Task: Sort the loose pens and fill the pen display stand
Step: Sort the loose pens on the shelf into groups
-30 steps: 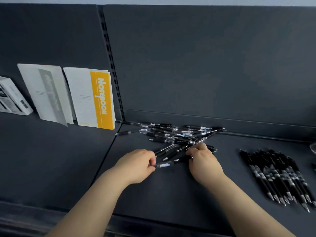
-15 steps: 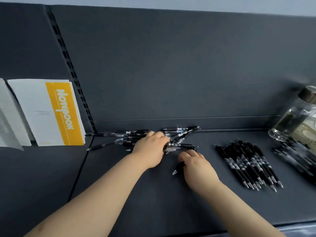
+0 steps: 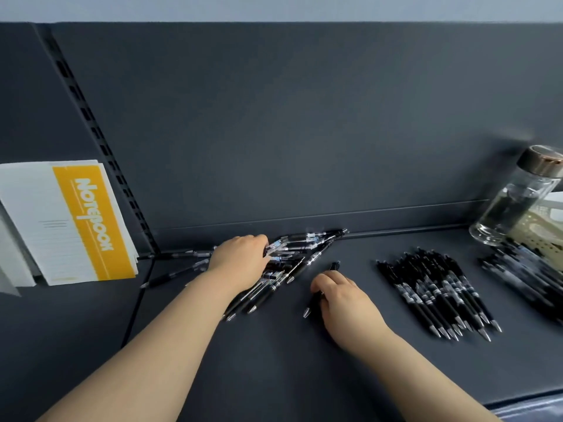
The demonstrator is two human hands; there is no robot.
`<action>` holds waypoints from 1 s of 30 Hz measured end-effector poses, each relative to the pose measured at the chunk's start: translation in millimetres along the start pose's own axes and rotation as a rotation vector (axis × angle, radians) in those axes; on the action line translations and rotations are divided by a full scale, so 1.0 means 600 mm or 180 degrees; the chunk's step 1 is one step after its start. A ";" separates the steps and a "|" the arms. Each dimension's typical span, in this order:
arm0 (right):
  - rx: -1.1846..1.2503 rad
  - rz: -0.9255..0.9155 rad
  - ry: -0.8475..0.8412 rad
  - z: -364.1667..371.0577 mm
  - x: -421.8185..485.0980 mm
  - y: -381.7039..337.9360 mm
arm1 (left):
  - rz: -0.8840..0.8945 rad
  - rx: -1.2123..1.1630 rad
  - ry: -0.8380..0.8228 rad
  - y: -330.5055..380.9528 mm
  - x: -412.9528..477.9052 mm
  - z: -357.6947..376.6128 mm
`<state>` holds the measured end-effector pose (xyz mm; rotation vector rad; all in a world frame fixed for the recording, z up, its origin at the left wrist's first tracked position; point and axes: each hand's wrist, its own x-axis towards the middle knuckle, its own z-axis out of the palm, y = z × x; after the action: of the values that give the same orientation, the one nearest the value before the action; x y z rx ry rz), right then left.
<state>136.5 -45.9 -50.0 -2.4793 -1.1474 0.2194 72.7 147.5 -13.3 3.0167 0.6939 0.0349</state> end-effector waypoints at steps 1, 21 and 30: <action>0.0026 0.0002 -0.0008 -0.002 0.000 -0.001 | 0.0007 0.0021 -0.0188 -0.008 0.004 0.001; 0.1465 0.0091 0.0444 -0.038 -0.011 0.012 | -0.0536 -0.0411 0.0203 -0.008 0.018 -0.051; 0.2882 0.0323 0.0514 -0.071 -0.019 0.038 | -0.1117 -0.4217 -0.0336 0.118 -0.037 -0.071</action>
<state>157.7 -80.3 -21.3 -1.7027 -0.6369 0.4418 81.9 75.9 32.4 1.6132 0.7409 0.2168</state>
